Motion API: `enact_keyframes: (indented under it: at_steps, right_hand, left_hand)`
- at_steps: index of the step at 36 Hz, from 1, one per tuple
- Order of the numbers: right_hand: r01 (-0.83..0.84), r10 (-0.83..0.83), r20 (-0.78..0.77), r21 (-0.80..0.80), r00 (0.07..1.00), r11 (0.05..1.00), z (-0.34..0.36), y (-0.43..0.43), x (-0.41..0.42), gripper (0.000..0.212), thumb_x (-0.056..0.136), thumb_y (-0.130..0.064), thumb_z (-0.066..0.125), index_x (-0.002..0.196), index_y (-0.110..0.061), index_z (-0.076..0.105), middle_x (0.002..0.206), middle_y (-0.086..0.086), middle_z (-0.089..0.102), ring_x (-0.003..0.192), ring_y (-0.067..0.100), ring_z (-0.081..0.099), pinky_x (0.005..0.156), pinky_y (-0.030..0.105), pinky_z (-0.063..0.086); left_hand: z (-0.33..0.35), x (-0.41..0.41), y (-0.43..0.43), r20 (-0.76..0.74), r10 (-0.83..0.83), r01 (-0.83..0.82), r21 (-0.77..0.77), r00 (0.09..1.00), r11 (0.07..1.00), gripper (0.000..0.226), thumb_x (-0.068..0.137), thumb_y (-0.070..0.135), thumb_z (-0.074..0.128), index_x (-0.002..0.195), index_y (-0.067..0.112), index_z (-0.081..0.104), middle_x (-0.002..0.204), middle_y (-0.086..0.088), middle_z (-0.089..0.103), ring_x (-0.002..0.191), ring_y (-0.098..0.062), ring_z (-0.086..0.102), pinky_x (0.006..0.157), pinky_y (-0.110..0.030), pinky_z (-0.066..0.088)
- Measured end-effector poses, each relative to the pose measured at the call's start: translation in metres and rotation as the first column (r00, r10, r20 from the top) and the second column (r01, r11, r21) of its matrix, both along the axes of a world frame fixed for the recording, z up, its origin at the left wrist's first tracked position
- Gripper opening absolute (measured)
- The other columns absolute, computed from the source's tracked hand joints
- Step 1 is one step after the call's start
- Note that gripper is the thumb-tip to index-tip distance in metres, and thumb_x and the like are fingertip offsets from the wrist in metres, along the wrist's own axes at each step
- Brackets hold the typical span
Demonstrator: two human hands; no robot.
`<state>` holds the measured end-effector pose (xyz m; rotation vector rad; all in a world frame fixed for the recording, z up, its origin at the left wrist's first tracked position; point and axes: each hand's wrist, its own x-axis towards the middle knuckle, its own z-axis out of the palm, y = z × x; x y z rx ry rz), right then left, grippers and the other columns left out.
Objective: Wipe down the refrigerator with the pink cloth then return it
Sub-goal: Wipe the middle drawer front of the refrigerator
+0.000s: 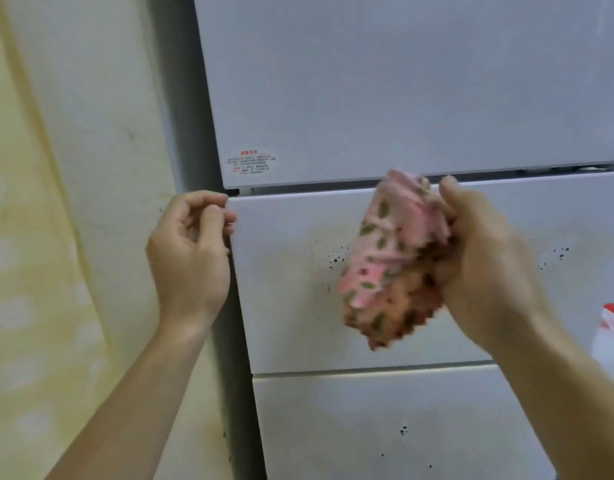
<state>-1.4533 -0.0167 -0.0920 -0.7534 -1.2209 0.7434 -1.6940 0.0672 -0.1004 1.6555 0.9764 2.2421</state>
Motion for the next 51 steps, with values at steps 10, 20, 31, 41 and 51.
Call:
enact_keyframes:
  at_steps: [10,20,31,41,51]
  right_hand:
    - [0.253,-0.69,0.562,0.662,0.456,0.706,-0.047,0.083,-0.082,0.043,0.104,-0.029,0.059,0.147,-0.027,0.059,0.122,-0.003,0.06,0.11,0.012,0.053,0.082,0.037,0.059]
    - [0.235,-0.919,0.387,0.889,0.074,0.393,-0.049,0.117,-0.102,0.068,0.103,-0.063,0.05,0.159,-0.025,0.044,0.166,0.012,0.034,0.157,0.031,0.024,0.13,0.049,0.009]
    - [0.323,-0.923,0.383,0.87,0.034,0.373,-0.074,0.124,-0.134,0.063,0.108,-0.055,0.044,0.164,-0.031,0.03,0.171,0.02,0.015,0.16,0.039,0.012,0.13,0.057,0.009]
    - [0.137,-0.889,0.456,0.884,-0.039,0.448,-0.159,0.117,-0.111,0.057,0.108,-0.044,0.05,0.162,-0.034,0.035,0.172,0.011,0.023,0.161,0.028,0.017,0.131,0.051,0.009]
    - [0.343,-0.931,0.298,0.869,0.213,0.357,-0.029,0.133,-0.149,0.055,0.109,-0.023,0.036,0.161,-0.011,0.025,0.167,0.026,0.025,0.159,0.039,0.02,0.131,0.052,0.013]
  left_hand:
    - [-0.019,-0.069,0.071,-0.301,0.627,-0.52,0.367,0.718,0.771,0.046,0.099,0.01,0.052,0.144,0.002,0.053,0.152,-0.019,0.049,0.143,-0.035,0.042,0.125,-0.03,0.019]
    - [-0.021,-0.075,0.086,-0.306,0.683,-0.533,0.448,0.663,0.718,0.051,0.1,0.017,0.049,0.149,0.007,0.047,0.156,-0.017,0.046,0.145,-0.034,0.038,0.123,-0.042,0.024]
    - [-0.033,-0.076,0.094,-0.368,0.72,-0.549,0.472,0.589,0.69,0.063,0.103,0.031,0.042,0.162,0.008,0.033,0.171,-0.013,0.027,0.159,-0.03,0.021,0.128,-0.052,0.017]
    - [-0.037,-0.075,0.095,-0.339,0.722,-0.541,0.491,0.603,0.683,0.07,0.097,0.028,0.052,0.161,0.005,0.034,0.169,-0.013,0.029,0.158,-0.03,0.023,0.129,-0.049,0.015]
    - [-0.038,-0.077,0.098,-0.332,0.723,-0.54,0.496,0.606,0.68,0.067,0.101,0.029,0.051,0.16,0.003,0.034,0.169,-0.015,0.03,0.159,-0.031,0.024,0.128,-0.055,0.02]
